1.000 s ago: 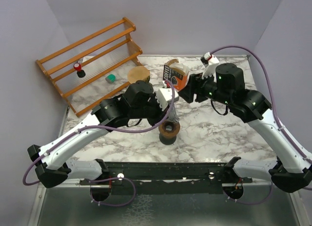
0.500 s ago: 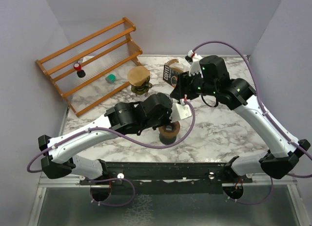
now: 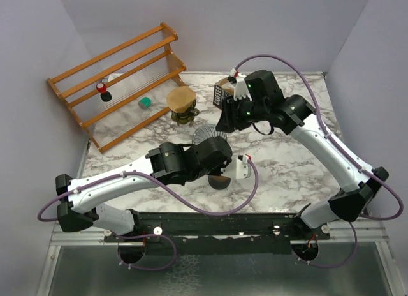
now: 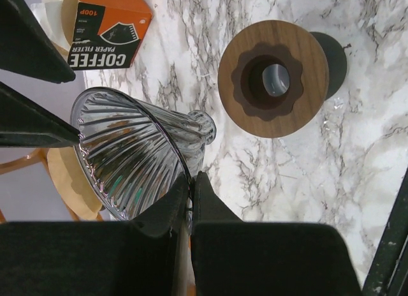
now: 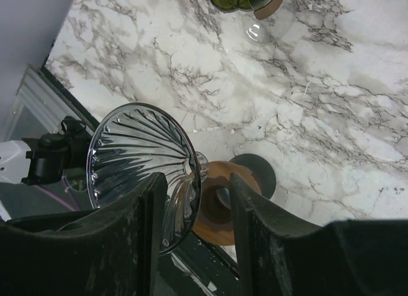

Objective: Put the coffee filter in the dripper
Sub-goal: Pick up the coffee dripper from the center of the board.

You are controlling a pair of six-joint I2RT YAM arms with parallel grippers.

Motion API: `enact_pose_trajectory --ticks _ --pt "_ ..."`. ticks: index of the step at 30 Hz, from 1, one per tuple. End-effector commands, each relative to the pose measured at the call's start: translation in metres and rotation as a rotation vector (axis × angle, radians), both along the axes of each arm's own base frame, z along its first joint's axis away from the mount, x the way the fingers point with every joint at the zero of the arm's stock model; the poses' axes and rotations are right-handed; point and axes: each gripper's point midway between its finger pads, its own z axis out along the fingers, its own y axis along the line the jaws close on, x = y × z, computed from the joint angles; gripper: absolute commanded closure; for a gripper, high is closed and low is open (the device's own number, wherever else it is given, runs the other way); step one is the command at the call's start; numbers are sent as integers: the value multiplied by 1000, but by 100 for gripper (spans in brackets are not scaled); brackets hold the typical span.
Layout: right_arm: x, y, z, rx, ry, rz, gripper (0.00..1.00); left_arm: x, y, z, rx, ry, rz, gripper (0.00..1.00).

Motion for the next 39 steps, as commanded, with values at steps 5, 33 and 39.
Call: enact_pose_trajectory --ticks 5,33,39 --pt "-11 0 -16 -40 56 69 54 4 8 7 52 -82 -49 100" --pt "-21 -3 -27 -55 79 110 99 3 8 9 28 -107 -46 69" --pt "-18 -13 -24 -73 44 57 99 1 4 35 -116 -97 -5 37"
